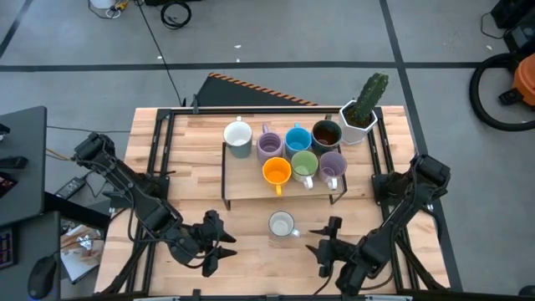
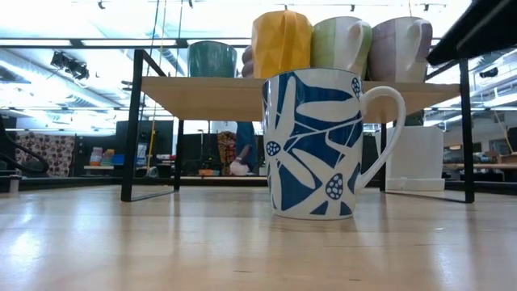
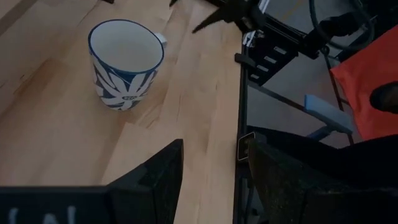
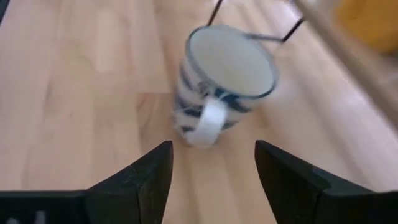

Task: Place coffee mugs
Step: Put the white mug on the shelf

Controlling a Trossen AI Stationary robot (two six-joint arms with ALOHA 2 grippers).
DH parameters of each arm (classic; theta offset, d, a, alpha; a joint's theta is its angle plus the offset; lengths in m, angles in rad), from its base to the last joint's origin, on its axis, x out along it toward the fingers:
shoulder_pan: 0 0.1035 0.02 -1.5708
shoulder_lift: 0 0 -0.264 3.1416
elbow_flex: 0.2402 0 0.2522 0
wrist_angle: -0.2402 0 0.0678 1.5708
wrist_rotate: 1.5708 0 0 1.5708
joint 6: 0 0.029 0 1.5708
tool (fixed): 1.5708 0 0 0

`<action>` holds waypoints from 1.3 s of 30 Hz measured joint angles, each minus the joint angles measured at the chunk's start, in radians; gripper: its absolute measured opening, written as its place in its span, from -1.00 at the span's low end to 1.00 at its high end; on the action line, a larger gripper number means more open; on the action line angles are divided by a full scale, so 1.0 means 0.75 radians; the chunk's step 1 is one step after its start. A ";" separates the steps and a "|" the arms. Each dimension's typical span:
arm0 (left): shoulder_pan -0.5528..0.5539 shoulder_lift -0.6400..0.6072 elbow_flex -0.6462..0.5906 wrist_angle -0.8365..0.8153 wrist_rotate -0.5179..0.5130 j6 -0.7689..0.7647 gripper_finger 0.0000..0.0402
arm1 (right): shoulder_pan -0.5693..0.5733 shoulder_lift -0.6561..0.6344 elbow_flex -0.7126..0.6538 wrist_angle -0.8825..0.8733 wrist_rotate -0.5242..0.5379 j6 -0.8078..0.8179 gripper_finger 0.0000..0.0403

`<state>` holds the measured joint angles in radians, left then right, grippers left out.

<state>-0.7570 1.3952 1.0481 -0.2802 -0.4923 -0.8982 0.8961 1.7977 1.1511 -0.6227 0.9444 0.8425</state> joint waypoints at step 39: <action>0.009 0.000 -0.002 -0.001 0.011 0.000 -0.07 | -0.257 0.001 -0.328 0.830 -0.110 -0.761 0.11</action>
<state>-0.7500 1.3952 1.0470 -0.2806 -0.4843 -0.8982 0.7030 1.7981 0.9051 0.0000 0.8622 0.2719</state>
